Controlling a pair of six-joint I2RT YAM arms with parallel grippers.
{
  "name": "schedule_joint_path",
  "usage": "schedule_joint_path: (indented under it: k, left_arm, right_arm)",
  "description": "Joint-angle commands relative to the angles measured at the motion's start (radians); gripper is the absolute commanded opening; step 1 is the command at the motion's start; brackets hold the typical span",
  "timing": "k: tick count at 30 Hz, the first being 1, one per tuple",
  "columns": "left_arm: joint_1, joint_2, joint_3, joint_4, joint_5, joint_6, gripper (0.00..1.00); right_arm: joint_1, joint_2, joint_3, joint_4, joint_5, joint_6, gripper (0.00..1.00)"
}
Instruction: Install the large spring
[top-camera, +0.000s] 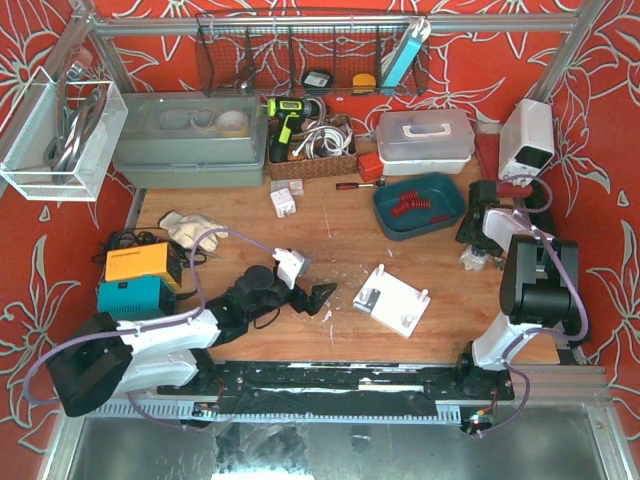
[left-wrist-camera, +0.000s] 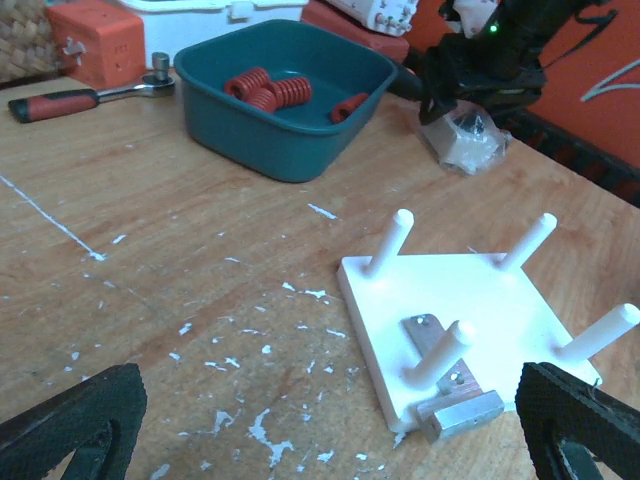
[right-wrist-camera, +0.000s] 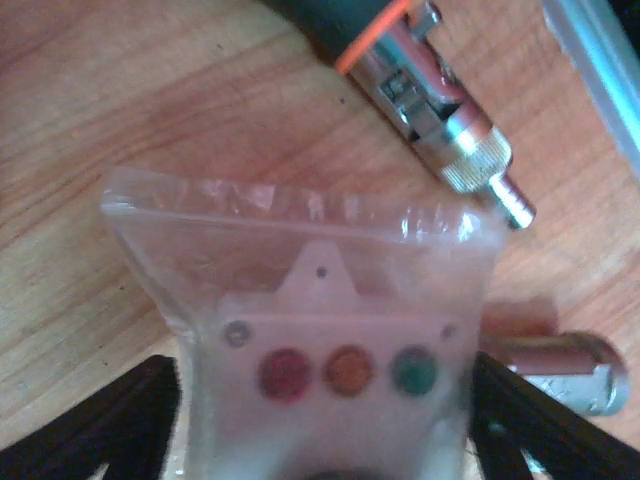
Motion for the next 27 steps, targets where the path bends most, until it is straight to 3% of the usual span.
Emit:
schedule_joint_path:
  k: [1, 3, 5, 13, 16, 23, 27]
  left_arm:
    - [-0.009, 0.017, 0.031, 0.044, 0.052, 0.016, 1.0]
    - [-0.011, 0.017, 0.032, 0.041, 0.048, 0.016, 1.0]
    - [-0.012, 0.015, 0.032, 0.039, 0.041, 0.016, 1.0]
    - [-0.015, 0.027, 0.038, 0.033, 0.02, 0.012, 1.0]
    - [-0.015, 0.055, 0.061, -0.014, -0.059, -0.005, 1.0]
    - [-0.019, 0.122, 0.116, -0.096, -0.047, -0.03, 0.88]
    - [-0.032, 0.143, 0.143, -0.161, -0.115, -0.119, 0.87]
  right_arm:
    - [-0.007, 0.022, 0.048, -0.06, 0.025, 0.015, 0.85]
    - [-0.007, 0.016, 0.055, -0.081, 0.031, 0.027, 0.95]
    - [-0.006, 0.002, 0.062, -0.108, 0.034, 0.04, 0.99]
    - [0.048, -0.162, 0.059, -0.206, -0.036, 0.016, 0.98]
    - [0.09, -0.242, 0.04, -0.225, -0.108, -0.019, 0.96]
    - [0.298, -0.452, -0.054, -0.192, -0.166, -0.026, 0.93]
    - [0.372, -0.535, -0.078, -0.16, -0.191, -0.005, 0.99]
